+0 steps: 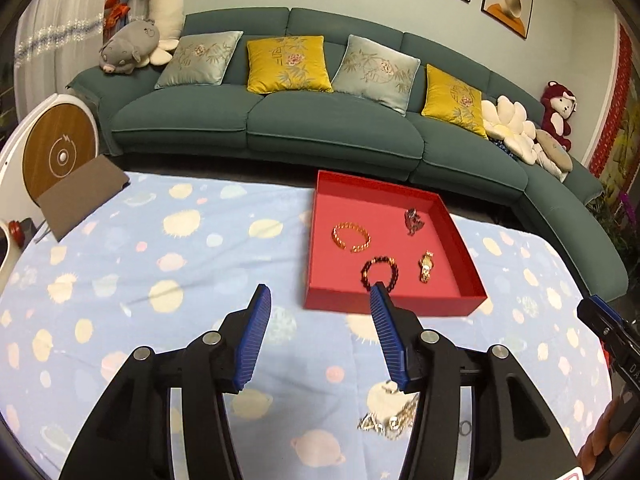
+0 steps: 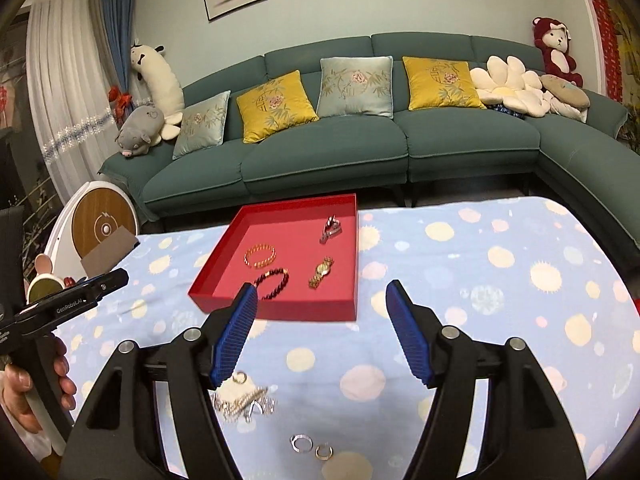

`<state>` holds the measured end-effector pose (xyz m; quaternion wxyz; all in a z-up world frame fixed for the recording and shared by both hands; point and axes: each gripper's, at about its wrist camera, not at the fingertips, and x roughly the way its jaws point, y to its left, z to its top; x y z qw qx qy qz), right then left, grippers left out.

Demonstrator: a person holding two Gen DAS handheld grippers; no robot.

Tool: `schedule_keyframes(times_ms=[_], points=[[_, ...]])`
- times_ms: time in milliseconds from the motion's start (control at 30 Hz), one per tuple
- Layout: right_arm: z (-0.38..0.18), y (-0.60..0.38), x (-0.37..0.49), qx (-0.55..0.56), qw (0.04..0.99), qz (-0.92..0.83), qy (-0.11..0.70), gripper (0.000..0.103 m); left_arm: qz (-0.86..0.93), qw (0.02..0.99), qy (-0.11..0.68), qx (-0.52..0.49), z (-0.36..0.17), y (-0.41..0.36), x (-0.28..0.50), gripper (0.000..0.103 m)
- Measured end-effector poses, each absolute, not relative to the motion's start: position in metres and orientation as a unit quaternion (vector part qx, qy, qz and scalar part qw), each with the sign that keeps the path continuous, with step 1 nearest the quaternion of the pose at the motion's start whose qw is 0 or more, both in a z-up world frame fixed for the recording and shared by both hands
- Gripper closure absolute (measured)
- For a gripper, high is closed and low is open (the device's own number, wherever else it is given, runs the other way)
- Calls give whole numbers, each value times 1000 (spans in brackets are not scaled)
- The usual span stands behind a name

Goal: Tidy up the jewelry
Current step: 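Grasp the pearl necklace with the left tool while the right tool moves toward the silver rings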

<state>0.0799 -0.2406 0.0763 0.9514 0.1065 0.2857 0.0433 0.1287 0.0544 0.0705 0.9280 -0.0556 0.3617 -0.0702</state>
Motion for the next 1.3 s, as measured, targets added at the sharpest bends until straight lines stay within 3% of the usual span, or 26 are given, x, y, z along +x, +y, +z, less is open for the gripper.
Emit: schedule_keyframes(times_ms=[433, 867, 1000, 1133, 1200, 1300], points=[[11, -219, 29, 69, 933, 42, 349, 39, -161, 895, 415, 19, -5, -13, 69, 53], [-18, -221, 31, 71, 918, 53, 387, 42, -167, 874, 456, 33, -56, -48, 102, 54], [-28, -219, 34, 70, 911, 63, 402, 43, -169, 871, 460, 35, -63, -49, 104, 69], [-38, -211, 34, 63, 903, 80, 417, 50, -181, 870, 458, 39, -63, -51, 103, 90], [-42, -206, 35, 59, 899, 92, 424, 57, -184, 867, 461, 35, -61, -50, 103, 90], [-47, -198, 37, 47, 897, 103, 428, 59, -187, 869, 458, 31, -55, -48, 101, 90]])
